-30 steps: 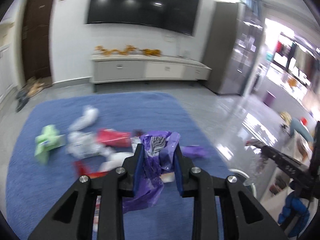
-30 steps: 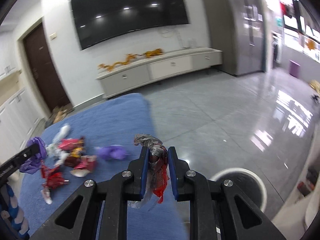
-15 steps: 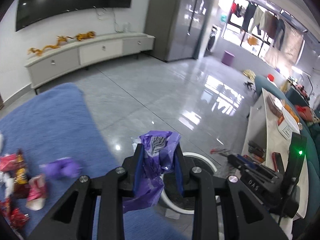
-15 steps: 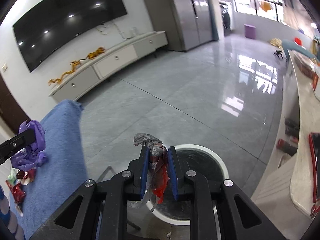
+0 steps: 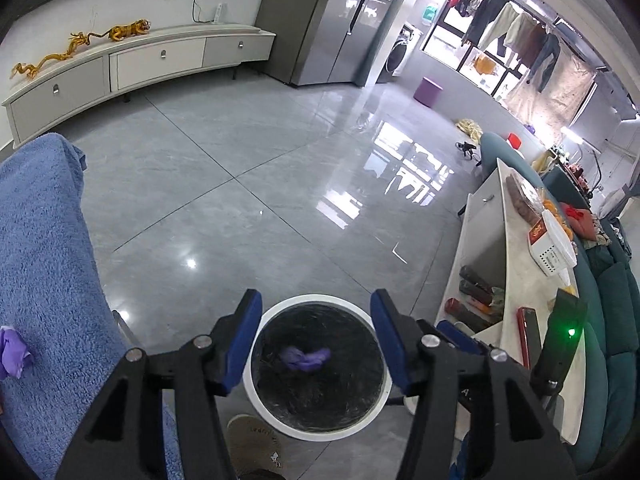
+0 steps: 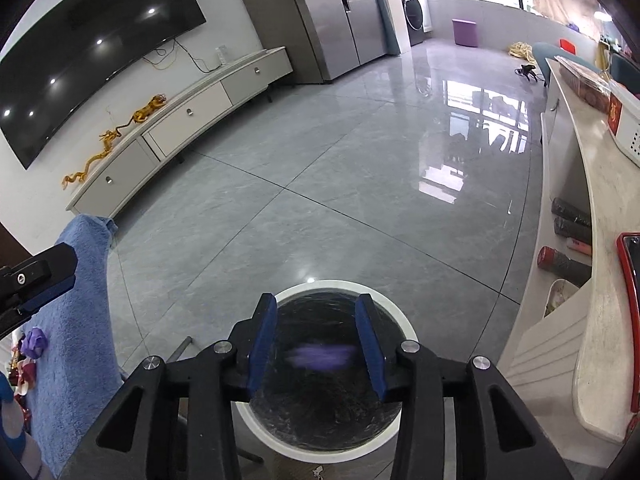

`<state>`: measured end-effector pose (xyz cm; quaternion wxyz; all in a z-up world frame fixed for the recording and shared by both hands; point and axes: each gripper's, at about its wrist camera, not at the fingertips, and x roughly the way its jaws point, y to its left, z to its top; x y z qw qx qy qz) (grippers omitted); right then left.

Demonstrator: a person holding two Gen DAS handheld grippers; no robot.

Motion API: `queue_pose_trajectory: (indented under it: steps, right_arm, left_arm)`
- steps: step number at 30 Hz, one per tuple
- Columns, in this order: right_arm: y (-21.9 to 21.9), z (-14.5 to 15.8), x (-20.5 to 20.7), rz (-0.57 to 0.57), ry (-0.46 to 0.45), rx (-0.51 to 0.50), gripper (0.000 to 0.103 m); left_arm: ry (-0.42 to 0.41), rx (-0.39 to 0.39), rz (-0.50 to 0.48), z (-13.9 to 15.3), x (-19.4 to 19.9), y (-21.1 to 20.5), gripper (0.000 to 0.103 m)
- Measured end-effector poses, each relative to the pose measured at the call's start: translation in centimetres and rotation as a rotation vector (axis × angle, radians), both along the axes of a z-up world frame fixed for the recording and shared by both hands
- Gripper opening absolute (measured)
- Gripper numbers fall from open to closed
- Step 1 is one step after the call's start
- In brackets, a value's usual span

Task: Collect trash
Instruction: 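Carry both wrappers to the trash bin and open both tools to drop them, then move both tools back over the rug toward the remaining wrappers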

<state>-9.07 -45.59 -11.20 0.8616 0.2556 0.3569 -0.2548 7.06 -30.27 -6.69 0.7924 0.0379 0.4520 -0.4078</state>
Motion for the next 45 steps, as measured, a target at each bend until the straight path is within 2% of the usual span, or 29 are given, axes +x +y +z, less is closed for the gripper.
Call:
queue_pose_trajectory:
  steps: [7,15,19,28,37,45]
  right_arm:
    - [-0.2,0.1,0.1,0.006,-0.011,-0.001,0.039]
    - [0.6,1.9,0.0,0.028,-0.041,-0.045,0.043]
    - [1.6,3.2,-0.3,0.041,-0.061,-0.078,0.046]
    - [5.0,6.1,-0.5,0.100,-0.122,-0.101,0.048]
    - [10.8,9.3,0.5,0.254,-0.212,-0.133,0.054]
    - [15.3,9.9,1.6,0.412,-0.223,-0.154,0.060]
  left_arm:
    - [-0.037,0.012,0.033,0.3,-0.5,0.3,0.055]
    - [-0.086,0.010,0.089,1.8,-1.3,4.0,0.055]
    - [-0.105,-0.004,0.129,2.8,-1.5,5.9,0.063]
    - [-0.169,-0.014,0.214,5.1,-2.9,11.4,0.063]
    - [-0.249,0.025,0.385,6.7,-4.8,20.1,0.063]
    - [-0.271,0.110,0.633,4.8,-4.9,29.0,0.063]
